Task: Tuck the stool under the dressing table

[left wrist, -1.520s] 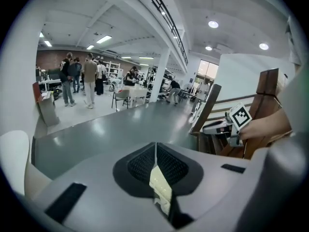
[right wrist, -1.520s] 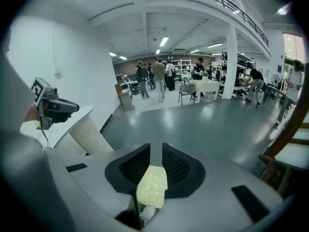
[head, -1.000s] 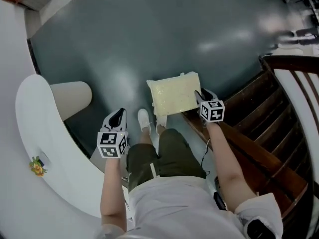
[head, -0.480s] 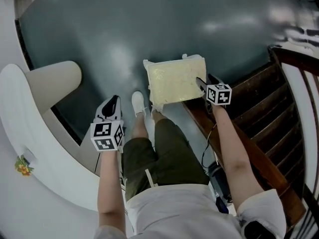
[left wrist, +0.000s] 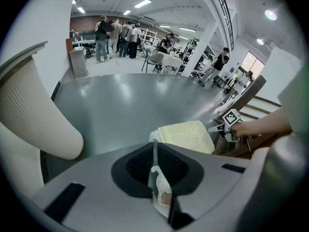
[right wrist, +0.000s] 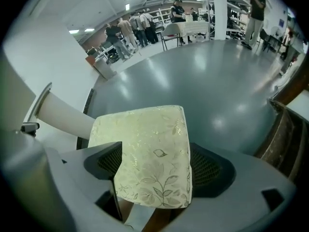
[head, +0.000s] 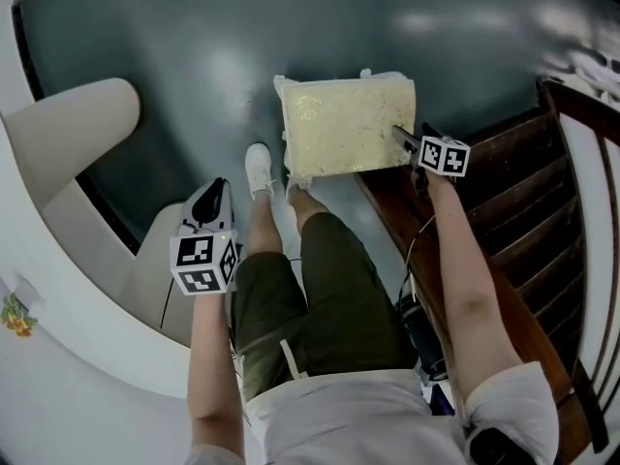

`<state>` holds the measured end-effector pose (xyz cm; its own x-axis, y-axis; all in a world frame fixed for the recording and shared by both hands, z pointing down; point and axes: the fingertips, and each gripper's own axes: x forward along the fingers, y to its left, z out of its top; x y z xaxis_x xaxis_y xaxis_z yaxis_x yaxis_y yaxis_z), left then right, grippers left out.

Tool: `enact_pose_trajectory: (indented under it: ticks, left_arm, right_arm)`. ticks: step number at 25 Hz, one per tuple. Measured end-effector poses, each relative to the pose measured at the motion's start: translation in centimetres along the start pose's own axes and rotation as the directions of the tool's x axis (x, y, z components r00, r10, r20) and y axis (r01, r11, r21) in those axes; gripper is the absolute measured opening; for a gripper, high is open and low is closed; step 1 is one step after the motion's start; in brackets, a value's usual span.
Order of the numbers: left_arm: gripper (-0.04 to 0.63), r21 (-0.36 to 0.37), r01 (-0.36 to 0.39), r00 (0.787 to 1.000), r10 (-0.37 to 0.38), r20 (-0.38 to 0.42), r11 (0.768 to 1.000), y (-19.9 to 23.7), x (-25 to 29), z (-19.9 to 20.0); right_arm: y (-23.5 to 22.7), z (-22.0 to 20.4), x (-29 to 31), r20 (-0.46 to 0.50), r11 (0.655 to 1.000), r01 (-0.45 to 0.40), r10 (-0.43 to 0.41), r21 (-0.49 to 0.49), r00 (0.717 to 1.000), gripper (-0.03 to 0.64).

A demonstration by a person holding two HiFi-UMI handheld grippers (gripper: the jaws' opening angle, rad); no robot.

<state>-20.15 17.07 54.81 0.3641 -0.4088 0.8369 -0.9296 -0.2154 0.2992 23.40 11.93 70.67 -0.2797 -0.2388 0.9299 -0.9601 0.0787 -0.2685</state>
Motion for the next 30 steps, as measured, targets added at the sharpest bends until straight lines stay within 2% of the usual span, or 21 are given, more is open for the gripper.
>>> enact_pose_trajectory:
  ticks: [8, 18, 30]
  left_arm:
    - [0.010, -0.030, -0.030, 0.998, 0.028, -0.051, 0.999, 0.8, 1.6, -4.3]
    - [0.010, -0.030, -0.074, 0.990, 0.070, -0.123, 0.997, 1.3, 3.7, -5.3]
    - [0.010, -0.034, -0.054, 0.985, 0.048, -0.165, 0.998, 2.0, 4.4, -7.1]
  right_arm:
    - [-2.0, -2.9, 3.1, -0.064, 0.999, -0.029, 0.031, 0.034, 0.997, 0.471]
    - [-1.8, -3.5, 4.9, -0.102, 0.987, -0.147, 0.153, 0.057, 0.983, 0.471]
    - [-1.7, -3.5, 4.6, -0.089, 0.992, -0.122, 0.125, 0.030, 0.988, 0.456]
